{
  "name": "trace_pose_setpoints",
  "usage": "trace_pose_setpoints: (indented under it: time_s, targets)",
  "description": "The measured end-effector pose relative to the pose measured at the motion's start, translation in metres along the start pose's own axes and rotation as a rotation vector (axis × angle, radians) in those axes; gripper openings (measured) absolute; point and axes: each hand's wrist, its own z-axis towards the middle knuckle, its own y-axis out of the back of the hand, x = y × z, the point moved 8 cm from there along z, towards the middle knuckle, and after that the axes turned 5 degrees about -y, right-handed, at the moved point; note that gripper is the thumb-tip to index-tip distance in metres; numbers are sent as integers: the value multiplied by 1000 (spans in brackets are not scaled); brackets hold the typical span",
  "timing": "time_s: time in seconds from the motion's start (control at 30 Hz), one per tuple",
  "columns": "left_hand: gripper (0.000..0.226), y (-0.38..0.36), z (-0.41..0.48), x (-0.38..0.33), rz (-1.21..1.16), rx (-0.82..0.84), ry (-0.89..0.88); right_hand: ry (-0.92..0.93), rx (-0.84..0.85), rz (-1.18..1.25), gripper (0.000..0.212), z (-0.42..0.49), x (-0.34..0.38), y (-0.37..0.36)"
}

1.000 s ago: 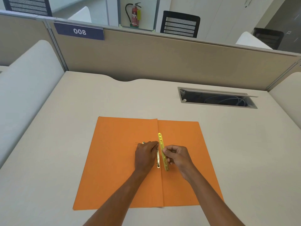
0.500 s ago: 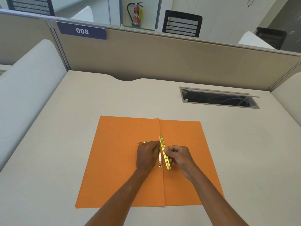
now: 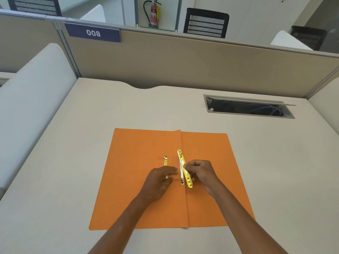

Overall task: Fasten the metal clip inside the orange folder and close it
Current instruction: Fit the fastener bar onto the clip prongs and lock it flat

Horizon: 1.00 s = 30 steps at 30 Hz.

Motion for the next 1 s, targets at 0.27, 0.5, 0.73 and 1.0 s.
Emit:
trace_pose_setpoints:
  time_s: [0.27,0.5,0.73,1.0]
  targets:
    - [15,-4,-6,-18,-105,31,-118,-16,16,15,15,0,-1,-3]
    - [4,-12,-5,-24,-80,-16,-132,-28,14,2,10,2,-1,-2]
    - [11,-19,-3,-20,35,-28,-61,-59,24,41,9,5,-1,0]
    - [15,-29,2,-23,87,27,-83,-104,36,106,6,7,0,-2]
